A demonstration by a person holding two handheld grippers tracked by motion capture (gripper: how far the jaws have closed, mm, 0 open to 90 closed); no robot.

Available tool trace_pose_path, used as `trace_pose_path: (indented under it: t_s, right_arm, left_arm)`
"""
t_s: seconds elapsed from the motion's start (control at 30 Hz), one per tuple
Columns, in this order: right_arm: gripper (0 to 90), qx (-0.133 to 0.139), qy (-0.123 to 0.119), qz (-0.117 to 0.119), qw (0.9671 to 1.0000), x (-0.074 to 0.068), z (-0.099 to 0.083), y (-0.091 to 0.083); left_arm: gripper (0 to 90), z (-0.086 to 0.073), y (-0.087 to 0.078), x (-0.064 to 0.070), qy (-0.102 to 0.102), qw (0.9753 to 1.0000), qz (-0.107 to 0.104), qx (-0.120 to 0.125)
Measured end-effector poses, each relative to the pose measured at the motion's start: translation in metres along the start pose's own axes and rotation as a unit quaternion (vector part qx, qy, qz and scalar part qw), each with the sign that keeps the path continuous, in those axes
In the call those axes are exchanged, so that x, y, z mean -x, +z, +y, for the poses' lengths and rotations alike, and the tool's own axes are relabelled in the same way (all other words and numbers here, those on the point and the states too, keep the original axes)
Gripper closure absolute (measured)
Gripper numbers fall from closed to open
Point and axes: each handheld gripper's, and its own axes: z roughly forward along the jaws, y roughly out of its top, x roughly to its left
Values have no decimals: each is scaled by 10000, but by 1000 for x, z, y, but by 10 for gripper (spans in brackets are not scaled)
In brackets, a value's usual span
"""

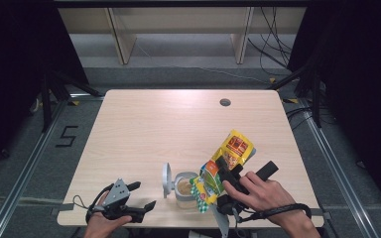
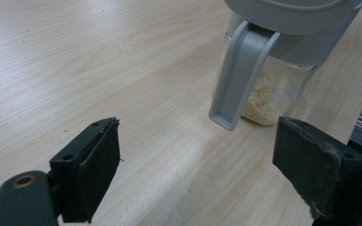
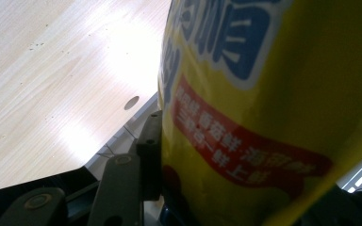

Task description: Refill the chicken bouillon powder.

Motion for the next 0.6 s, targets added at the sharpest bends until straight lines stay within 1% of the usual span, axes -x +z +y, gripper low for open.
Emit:
trace_pose_path:
  t_s: [0.1, 0.13, 0.17, 0.2, 0.23, 0.27, 0.33, 0.37, 0.5, 0.53, 0.57, 0.6]
  right_arm:
    - [585, 26, -40, -14, 10000, -1, 0, 0]
    - [585, -13, -73, -6, 10000, 1, 0, 0]
    - [585, -3, -37, 4, 10000, 0, 0, 0]
    - [585, 3, 2, -19, 10000, -1, 0, 0]
    - [585, 39, -15, -15, 10000, -1, 0, 1]
    - [586, 30, -71, -3, 10000, 0, 0, 1]
    - [585, 28, -57, -13, 10000, 0, 0, 1]
    - [585, 38, -49, -5, 10000, 0, 0, 1]
    - [586, 34, -62, -7, 10000, 0, 0, 1]
    - [586, 15, -23, 6, 10000, 0, 0, 0]
    - [586, -5, 31, -37, 10000, -1, 0, 0]
    - [586, 5, 24, -3, 10000, 0, 0, 0]
  left_arm:
    - [150, 0, 0, 0, 5, 10000, 17, 10]
    - [150, 0, 0, 0, 5, 10000, 17, 14]
    - [150, 0, 0, 0, 0, 10000, 1, 2]
    - [150, 0, 0, -1, 82, 10000, -12, 7]
    - [150, 0, 0, 0, 11, 10000, 15, 11]
    - [150, 0, 0, 0, 9, 10000, 17, 8]
    - [150, 0, 0, 0, 16, 10000, -10, -3]
    - [150, 1, 0, -2, 148, 9999, -17, 14]
    - [150, 1, 0, -2, 137, 9999, -15, 14]
    - [150, 0, 0, 0, 31, 10000, 11, 11]
    - [150, 0, 0, 0, 9, 10000, 18, 11]
    - [150, 0, 0, 0, 12, 10000, 16, 4]
